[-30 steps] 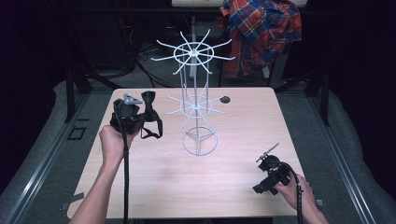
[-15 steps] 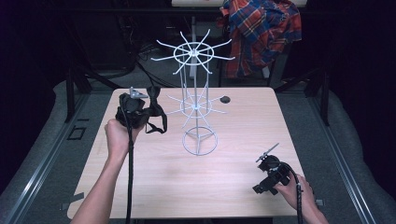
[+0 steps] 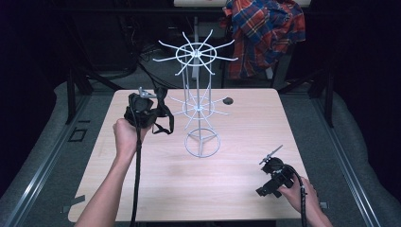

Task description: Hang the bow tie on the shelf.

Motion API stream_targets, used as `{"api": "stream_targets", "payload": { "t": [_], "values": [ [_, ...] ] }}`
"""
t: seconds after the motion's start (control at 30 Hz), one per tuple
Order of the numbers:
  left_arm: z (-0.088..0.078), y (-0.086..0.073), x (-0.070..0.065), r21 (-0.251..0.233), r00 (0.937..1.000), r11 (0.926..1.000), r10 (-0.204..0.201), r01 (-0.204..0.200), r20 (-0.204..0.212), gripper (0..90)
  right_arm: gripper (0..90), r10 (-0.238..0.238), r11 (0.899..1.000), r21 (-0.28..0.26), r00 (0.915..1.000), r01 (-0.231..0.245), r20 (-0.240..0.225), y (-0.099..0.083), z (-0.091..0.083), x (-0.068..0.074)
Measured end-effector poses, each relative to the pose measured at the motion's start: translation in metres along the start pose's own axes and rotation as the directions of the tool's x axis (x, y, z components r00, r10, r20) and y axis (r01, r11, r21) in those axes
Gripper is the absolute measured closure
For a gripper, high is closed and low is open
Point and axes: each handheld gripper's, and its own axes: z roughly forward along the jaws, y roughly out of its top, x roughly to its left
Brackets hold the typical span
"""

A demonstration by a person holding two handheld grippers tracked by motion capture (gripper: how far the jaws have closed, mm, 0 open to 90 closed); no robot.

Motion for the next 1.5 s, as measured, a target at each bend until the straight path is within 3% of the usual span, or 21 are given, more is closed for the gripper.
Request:
{"api": "stream_targets", "payload": {
  "t": [0.57,0.7,1.27,1.5],
  "values": [
    [0.025,-0.011,-0.005,0.053,0.9995,0.9986,-0.010,0.008,0.032,88.9,8.1,0.011,1.000,0.000,0.9999,-0.011,0.003,0.000,0.000,0.001],
    [0.031,-0.017,-0.006,0.068,0.9993,0.9976,-0.016,0.013,0.034,88.9,8.1,-0.009,1.000,0.007,0.9999,0.009,0.007,0.000,0.000,0.000],
    [0.044,-0.034,-0.015,0.079,0.9971,0.9965,-0.033,0.028,0.068,88.8,8.1,-0.003,1.000,0.005,1.0000,0.003,0.008,0.000,0.001,0.001],
    [0.049,-0.044,-0.015,0.093,0.9937,0.9949,-0.048,0.039,0.101,88.6,8.1,-0.004,1.000,0.005,1.0000,0.004,0.009,0.000,0.000,0.001]
  ]
}}
